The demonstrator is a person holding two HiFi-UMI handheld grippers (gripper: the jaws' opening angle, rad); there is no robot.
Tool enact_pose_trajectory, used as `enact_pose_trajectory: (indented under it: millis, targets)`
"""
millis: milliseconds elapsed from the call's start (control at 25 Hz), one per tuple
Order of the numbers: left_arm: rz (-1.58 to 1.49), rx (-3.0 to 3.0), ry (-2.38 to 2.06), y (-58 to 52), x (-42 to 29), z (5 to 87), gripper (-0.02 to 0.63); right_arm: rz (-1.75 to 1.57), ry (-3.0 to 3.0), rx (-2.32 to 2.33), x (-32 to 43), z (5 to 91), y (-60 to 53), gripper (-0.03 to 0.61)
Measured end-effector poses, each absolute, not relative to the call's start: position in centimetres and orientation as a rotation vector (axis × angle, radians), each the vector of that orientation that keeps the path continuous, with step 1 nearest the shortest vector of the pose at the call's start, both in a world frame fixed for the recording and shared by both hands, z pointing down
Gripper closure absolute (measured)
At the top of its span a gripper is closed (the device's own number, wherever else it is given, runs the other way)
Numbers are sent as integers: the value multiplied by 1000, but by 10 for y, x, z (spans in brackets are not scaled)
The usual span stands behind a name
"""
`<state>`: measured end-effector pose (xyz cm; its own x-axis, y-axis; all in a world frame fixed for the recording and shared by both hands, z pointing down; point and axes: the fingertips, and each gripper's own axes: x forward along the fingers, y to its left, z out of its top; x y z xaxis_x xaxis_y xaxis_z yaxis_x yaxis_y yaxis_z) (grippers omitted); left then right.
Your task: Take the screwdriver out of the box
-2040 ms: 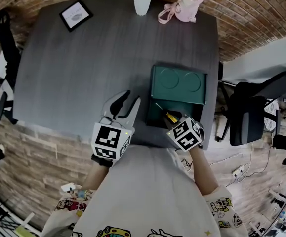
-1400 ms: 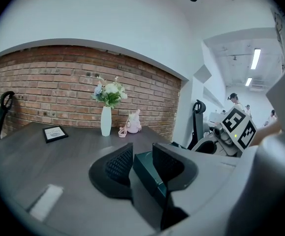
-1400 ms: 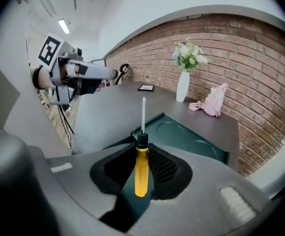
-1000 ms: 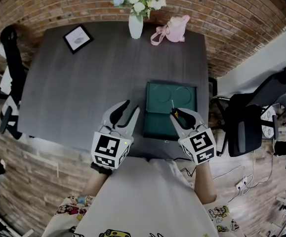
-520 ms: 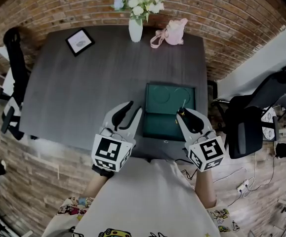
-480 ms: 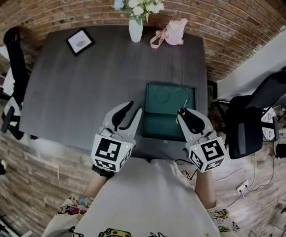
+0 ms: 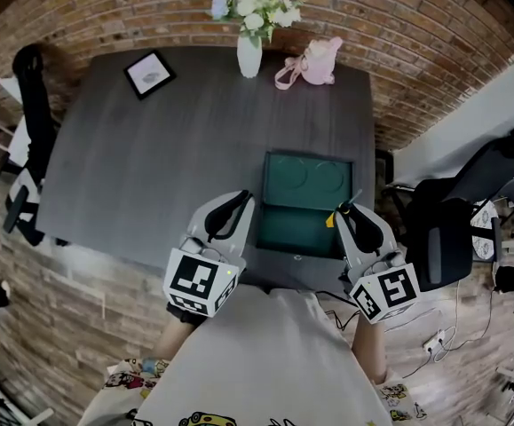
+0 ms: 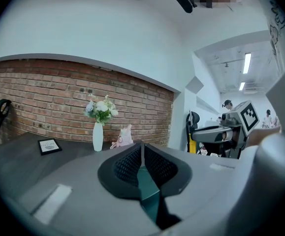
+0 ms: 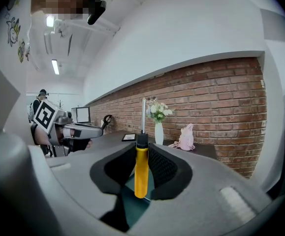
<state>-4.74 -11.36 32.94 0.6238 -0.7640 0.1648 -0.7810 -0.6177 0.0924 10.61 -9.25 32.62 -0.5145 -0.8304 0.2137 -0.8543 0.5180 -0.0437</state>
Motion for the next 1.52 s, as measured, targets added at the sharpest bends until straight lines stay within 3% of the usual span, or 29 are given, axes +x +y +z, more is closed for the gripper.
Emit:
enact_pose_trajectory:
  millis: [160, 1520]
  targets:
    - [166, 2681, -1288, -112, -48, 332, 615, 212, -2597, 1489, 111, 324, -91, 497]
    - [188, 2639, -1237, -122, -55, 347, 615, 281, -2574, 1531, 115, 333, -98, 497]
